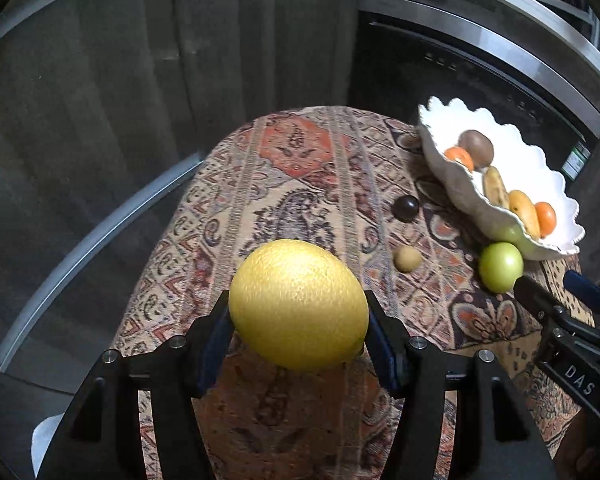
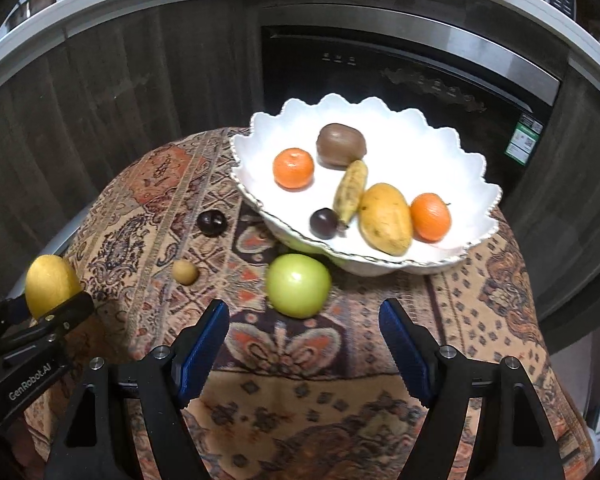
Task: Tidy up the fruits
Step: 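Close the left tool on the pomelo while the right tool grasps the green apple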
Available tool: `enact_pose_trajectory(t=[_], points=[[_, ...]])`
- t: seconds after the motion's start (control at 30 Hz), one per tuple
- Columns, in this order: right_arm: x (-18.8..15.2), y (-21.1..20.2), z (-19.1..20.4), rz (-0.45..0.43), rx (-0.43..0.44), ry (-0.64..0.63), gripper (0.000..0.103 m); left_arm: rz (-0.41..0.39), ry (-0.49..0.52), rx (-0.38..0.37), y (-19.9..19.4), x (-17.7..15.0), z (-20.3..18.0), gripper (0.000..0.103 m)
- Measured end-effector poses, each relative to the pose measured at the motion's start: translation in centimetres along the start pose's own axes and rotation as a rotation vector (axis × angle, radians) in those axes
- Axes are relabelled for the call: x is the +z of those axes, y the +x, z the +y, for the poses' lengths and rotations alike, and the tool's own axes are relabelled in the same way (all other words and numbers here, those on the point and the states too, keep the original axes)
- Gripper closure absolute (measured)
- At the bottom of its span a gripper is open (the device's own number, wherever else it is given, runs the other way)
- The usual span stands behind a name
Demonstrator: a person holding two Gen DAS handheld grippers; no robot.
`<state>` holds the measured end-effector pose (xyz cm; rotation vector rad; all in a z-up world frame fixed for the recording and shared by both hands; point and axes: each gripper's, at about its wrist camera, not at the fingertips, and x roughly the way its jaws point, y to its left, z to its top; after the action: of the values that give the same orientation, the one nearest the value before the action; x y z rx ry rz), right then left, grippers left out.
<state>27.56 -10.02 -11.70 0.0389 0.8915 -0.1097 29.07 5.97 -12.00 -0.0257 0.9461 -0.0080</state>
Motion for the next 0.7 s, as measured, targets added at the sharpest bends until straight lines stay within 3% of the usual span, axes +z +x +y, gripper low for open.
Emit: enact_pose_trajectory(t=[0.7], points=[[1.2, 6.4, 0.5, 0.081, -0.027, 0.062, 0.026, 0.020, -0.039, -0.007, 3.4, 1.3, 0.7, 0.043]])
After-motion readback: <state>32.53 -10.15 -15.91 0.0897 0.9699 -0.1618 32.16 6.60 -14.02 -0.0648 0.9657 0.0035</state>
